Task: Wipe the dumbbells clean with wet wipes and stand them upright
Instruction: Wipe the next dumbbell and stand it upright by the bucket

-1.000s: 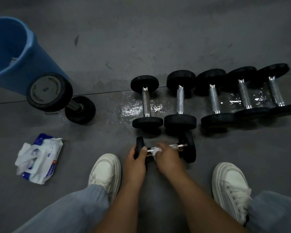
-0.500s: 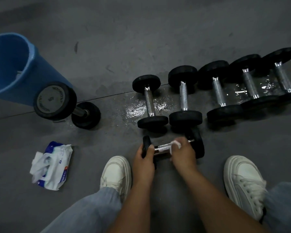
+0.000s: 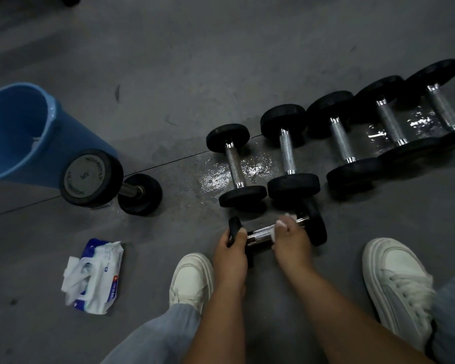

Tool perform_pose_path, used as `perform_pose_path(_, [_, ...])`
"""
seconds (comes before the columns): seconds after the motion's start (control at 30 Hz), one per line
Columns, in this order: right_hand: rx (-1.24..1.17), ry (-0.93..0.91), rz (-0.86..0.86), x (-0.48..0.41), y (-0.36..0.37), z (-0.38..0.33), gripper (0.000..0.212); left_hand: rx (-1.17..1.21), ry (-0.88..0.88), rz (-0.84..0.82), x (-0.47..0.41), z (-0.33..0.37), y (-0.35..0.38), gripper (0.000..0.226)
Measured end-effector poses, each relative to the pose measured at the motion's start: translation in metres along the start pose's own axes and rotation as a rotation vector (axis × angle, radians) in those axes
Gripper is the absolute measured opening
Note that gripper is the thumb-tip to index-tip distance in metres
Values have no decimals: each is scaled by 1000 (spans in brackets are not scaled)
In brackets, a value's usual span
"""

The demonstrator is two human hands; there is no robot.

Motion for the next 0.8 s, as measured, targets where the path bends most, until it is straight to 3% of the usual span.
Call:
perform_pose_path(0.1, [-50, 54, -260, 9, 9, -4, 22, -2, 11, 3, 0, -1, 0, 23])
perform_pose_path(0.13, [-120, 70, -259, 7, 8, -5, 22, 9, 10, 8, 0, -1, 0, 24])
perform_pose_path(0.23, [-206, 69, -13, -2, -5, -5, 22, 46, 8, 6, -1, -2, 1, 24])
perform_pose_path(0.27, [-161, 96, -45, 0, -4, -6, 24, 55, 8, 5, 0, -2, 1, 24])
perform_pose_path(0.37, [-192, 194, -435, 20, 21, -5, 19, 66, 12, 3, 0, -2, 1, 23])
perform_pose_path(0.4, [-228, 220, -439, 22, 21, -6, 18, 62, 14, 7, -1, -1, 0, 23])
perform_pose_path(0.47, [-314, 214, -203, 14, 8, -2, 15, 40, 13, 13, -2, -2, 0, 25])
perform_pose_path(0.5, [-327, 240, -163, 12, 5, 1, 17, 35, 14, 13, -2, -3, 0, 26])
perform_pose_path(0.6, [-161, 354, -434, 24, 16, 2, 19, 56, 14, 2, -2, -4, 1, 26])
perform_pose_path(0.63, [-124, 320, -439, 25, 18, 1, 19, 62, 13, 2, -2, -3, 1, 26])
perform_pose_path(0.73, [-65, -2, 24, 18, -7, -14, 8, 64, 25, 13, -1, -2, 0, 28])
perform_pose_path(0.8, [65, -82, 139, 13, -17, -21, 19, 69, 17, 9, -1, -3, 1, 29])
Point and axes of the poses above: each hand's wrist, its own x-axis away from the middle knuckle, its own y-axis out of the palm, z = x × y, the point moved 4 cm from there along -x, towards the middle knuckle, and after that the axes turned 12 degrees about -z, right-handed, at the moved point
